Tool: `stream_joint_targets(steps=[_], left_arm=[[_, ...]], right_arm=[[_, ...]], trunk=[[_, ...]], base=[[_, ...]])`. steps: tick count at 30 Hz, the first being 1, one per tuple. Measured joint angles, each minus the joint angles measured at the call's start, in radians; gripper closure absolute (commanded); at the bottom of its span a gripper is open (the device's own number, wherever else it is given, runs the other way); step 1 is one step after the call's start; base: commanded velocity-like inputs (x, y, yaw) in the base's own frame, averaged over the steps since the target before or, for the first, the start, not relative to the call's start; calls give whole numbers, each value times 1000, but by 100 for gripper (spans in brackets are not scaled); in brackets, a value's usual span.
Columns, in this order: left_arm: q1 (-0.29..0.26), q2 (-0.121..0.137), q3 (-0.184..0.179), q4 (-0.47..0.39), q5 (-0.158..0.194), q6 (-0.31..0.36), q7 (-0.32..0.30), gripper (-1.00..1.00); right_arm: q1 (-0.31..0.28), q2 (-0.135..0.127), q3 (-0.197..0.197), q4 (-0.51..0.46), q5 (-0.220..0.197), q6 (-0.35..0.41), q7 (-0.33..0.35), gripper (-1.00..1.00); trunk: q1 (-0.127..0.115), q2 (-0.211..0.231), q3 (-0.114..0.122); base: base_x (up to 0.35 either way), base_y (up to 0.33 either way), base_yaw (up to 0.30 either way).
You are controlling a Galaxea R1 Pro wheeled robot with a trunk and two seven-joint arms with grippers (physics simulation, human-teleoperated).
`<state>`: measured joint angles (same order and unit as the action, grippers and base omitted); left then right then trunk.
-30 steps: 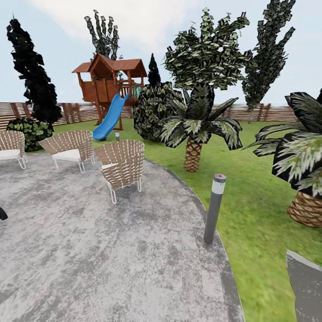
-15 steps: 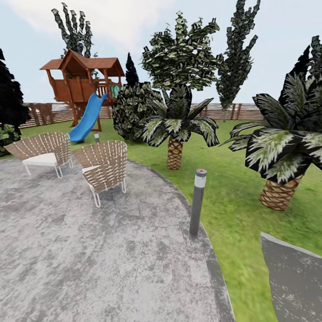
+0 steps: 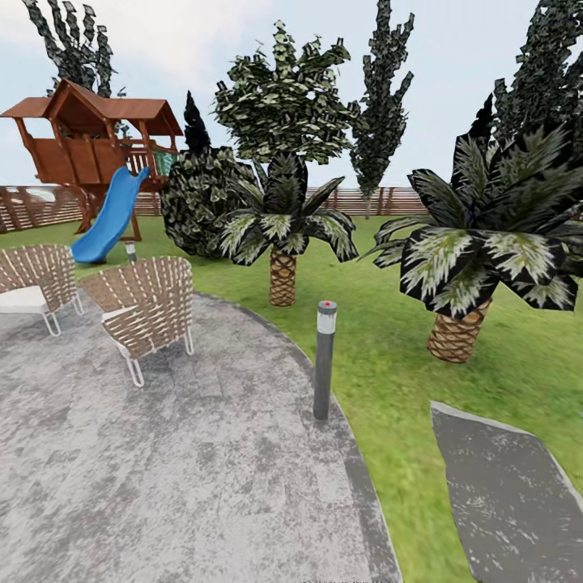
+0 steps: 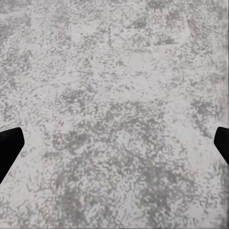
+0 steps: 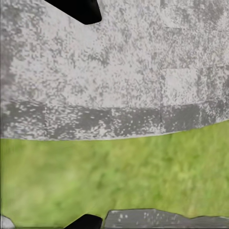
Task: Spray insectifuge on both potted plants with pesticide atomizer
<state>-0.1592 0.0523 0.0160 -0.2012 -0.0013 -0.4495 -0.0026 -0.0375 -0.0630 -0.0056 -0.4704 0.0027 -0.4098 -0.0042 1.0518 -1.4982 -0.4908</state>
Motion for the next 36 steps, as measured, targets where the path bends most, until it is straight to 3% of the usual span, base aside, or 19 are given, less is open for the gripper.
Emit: stream_joint_targets(steps=[36], left_arm=[[0,-2,0,3,0,2,1,-100]], right_arm=[[0,0,0,0,0,-1,0,-100]], trunk=[[138,-252,-115]], base=[[0,0,-293]])
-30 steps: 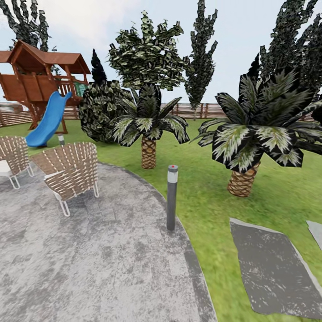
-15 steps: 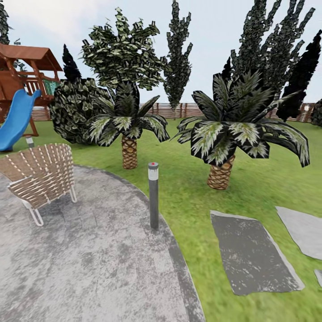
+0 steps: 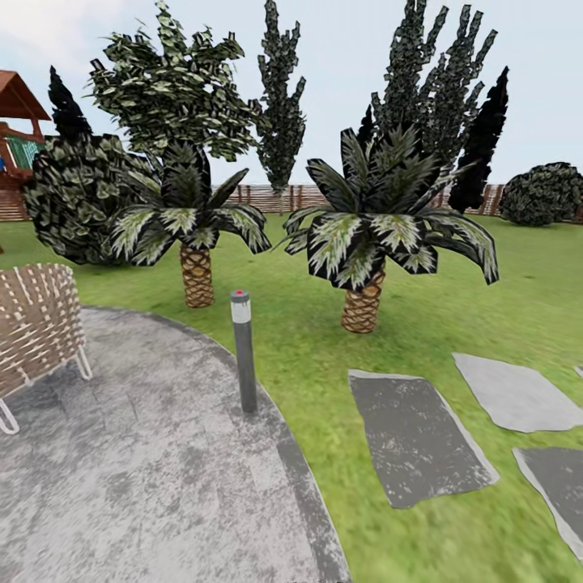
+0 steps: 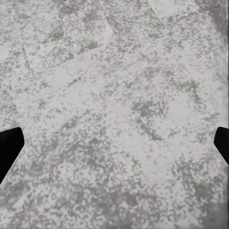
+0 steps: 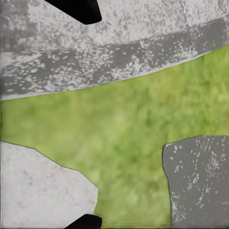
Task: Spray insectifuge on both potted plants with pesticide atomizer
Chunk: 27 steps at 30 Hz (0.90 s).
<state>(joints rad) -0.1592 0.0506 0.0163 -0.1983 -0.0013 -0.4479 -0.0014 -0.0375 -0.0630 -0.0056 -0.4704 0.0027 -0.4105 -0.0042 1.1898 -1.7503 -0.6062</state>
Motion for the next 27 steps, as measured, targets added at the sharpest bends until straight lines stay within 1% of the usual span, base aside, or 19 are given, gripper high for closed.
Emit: stream_joint_targets(steps=[27], left_arm=[[0,0,0,0,0,0,0,-100]], right_arm=[[0,0,1,0,-2,1,0,-100]], trunk=[[104,-189,-101]], base=[[0,0,-284]])
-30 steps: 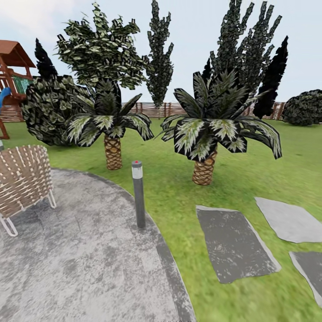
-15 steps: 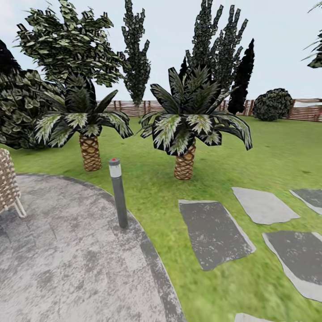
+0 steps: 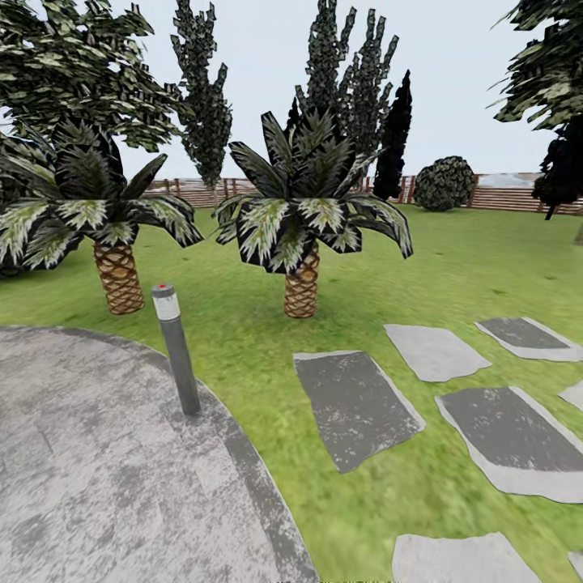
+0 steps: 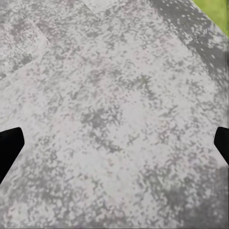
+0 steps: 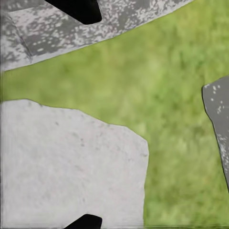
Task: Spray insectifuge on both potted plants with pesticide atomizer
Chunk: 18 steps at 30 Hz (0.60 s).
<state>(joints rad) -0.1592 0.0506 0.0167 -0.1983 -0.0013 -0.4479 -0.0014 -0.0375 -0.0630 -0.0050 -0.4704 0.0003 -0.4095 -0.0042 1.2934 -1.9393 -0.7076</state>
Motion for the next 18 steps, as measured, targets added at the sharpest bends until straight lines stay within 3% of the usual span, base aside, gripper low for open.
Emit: stream_joint_targets(steps=[18], left_arm=[[0,0,0,0,0,-1,0,-100]], right_arm=[[0,0,1,-1,0,0,0,-100]], trunk=[[69,-126,-72]], base=[[0,0,-265]])
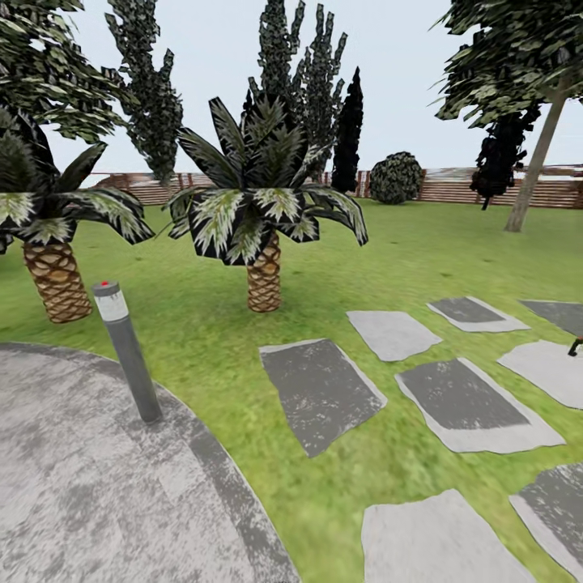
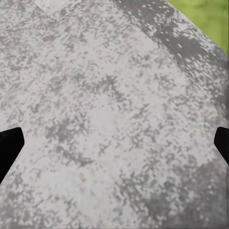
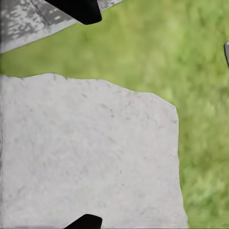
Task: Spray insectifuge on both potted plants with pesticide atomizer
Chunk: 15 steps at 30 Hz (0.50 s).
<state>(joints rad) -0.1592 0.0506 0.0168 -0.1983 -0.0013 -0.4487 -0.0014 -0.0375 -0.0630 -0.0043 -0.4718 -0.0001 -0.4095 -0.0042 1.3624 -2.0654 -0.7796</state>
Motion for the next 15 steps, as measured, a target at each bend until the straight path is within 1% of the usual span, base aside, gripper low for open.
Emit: stream_joint_targets(steps=[7,15], left_arm=[[0,0,0,0,0,0,0,-100],[0,0,0,0,0,1,0,-100]], right_arm=[[0,0,0,0,0,0,0,-100],[0,0,0,0,0,0,0,-100]], trunk=[[27,-49,-28],[58,-105,-62]], base=[[0,0,-251],[0,0,-226]])
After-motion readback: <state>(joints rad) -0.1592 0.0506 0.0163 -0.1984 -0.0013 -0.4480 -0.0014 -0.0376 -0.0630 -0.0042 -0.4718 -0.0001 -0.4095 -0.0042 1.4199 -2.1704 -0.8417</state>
